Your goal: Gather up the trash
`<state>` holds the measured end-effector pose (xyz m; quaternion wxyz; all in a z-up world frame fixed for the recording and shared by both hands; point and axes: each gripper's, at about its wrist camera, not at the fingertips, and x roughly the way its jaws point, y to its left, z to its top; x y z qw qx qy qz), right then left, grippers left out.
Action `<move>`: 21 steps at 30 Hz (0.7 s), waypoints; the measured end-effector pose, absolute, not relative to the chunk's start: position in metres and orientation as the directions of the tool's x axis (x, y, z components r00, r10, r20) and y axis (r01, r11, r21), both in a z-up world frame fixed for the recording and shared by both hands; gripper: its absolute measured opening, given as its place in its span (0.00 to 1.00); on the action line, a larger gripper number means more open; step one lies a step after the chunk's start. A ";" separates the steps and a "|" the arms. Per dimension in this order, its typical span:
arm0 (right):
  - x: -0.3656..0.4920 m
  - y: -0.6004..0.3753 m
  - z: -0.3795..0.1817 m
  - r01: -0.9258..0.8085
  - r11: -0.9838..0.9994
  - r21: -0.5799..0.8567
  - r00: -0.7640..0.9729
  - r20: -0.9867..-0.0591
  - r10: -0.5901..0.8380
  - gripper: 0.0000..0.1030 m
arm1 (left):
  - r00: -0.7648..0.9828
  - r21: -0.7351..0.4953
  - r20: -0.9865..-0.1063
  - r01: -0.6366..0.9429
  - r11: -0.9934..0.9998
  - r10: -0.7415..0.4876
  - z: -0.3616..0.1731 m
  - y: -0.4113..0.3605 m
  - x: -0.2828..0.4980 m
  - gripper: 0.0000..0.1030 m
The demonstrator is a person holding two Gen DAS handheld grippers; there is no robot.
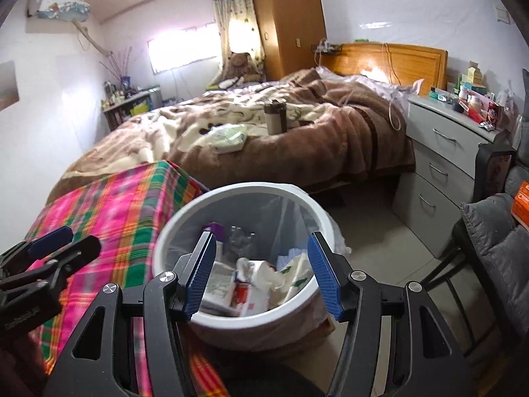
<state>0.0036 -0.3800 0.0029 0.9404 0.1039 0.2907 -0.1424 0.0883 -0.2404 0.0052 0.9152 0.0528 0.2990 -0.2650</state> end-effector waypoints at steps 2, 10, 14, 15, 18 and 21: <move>-0.002 -0.372 0.004 0.319 0.941 0.109 0.801 -0.561 -0.207 0.60 | 0.697 -0.050 -0.569 0.502 0.864 -0.437 0.006 -0.234 0.079 0.72; -0.018 -0.352 0.010 0.302 0.949 0.091 0.827 -0.519 -0.214 0.66 | 0.746 -0.057 -0.536 0.435 0.899 -0.395 0.010 -0.203 0.050 0.72; -0.025 -0.342 0.009 0.290 0.953 0.089 0.838 -0.504 -0.209 0.66 | 0.766 -0.038 -0.528 0.409 0.912 -0.366 0.009 -0.194 0.037 0.72; -0.026 -0.339 0.008 0.289 0.953 0.086 0.839 -0.502 -0.209 0.66 | 0.775 -0.028 -0.520 0.404 0.914 -0.358 0.009 -0.192 0.033 0.72; -0.032 -0.333 0.006 0.307 0.948 0.079 0.840 -0.491 -0.232 0.66 | 0.799 -0.006 -0.497 0.386 0.923 -0.337 0.008 -0.185 0.022 0.72; -0.034 -0.328 0.004 0.296 0.951 0.087 0.843 -0.492 -0.218 0.66 | 0.803 0.003 -0.498 0.378 0.926 -0.326 0.007 -0.180 0.017 0.72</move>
